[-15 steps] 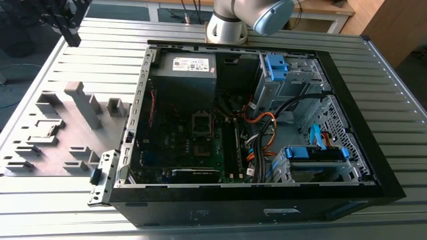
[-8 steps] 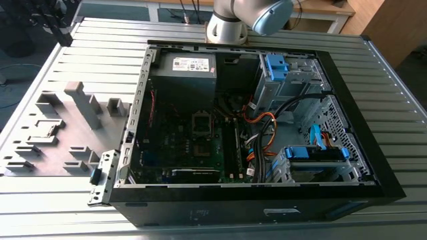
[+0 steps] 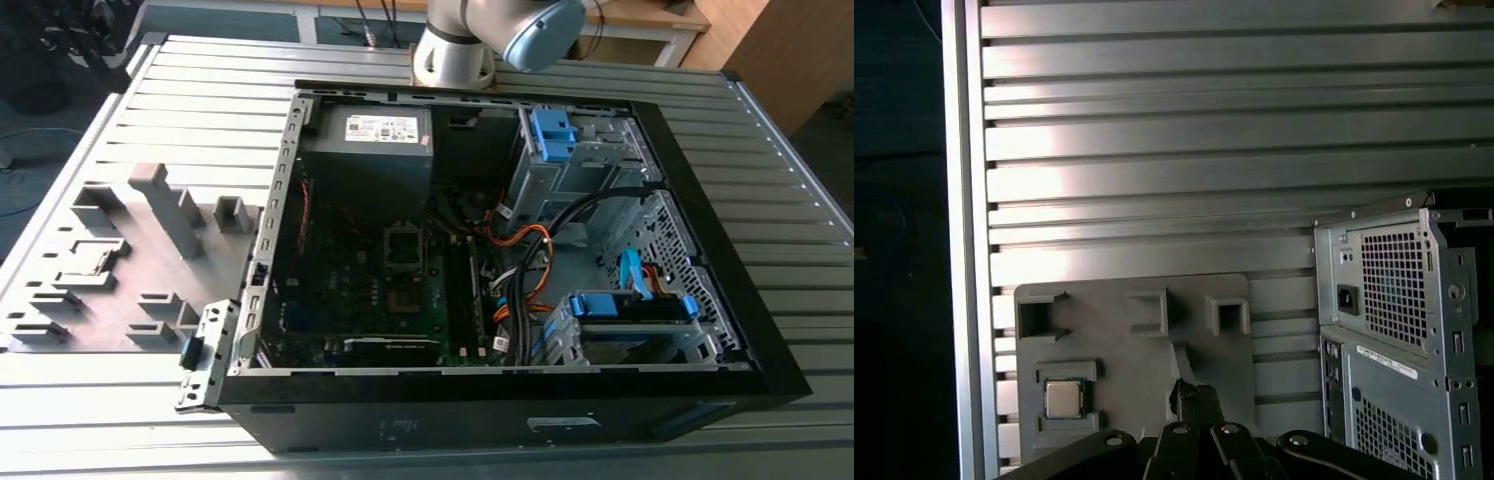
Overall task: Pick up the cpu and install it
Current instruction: 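Reach for the cpu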
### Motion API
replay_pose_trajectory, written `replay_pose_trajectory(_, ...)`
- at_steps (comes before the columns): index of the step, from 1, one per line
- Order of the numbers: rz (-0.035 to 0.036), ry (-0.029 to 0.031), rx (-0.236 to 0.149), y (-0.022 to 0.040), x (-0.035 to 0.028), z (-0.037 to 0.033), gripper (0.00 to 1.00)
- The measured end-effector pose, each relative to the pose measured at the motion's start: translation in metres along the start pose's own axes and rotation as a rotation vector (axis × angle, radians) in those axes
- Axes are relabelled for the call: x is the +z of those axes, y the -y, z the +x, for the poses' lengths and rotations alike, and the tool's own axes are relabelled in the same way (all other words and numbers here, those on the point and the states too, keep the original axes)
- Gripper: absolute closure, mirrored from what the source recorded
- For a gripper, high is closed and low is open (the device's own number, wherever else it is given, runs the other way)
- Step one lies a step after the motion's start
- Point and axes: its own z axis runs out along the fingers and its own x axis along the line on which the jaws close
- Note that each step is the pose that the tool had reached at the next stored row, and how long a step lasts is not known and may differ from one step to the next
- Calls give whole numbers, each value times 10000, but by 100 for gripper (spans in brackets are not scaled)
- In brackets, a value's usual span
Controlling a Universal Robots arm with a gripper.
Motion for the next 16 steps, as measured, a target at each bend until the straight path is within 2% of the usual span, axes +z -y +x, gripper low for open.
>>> replay_pose_trajectory(7,0,0,0,10,16,124,89)
replay_pose_trajectory(16,0,0,0,22,64,244,89)
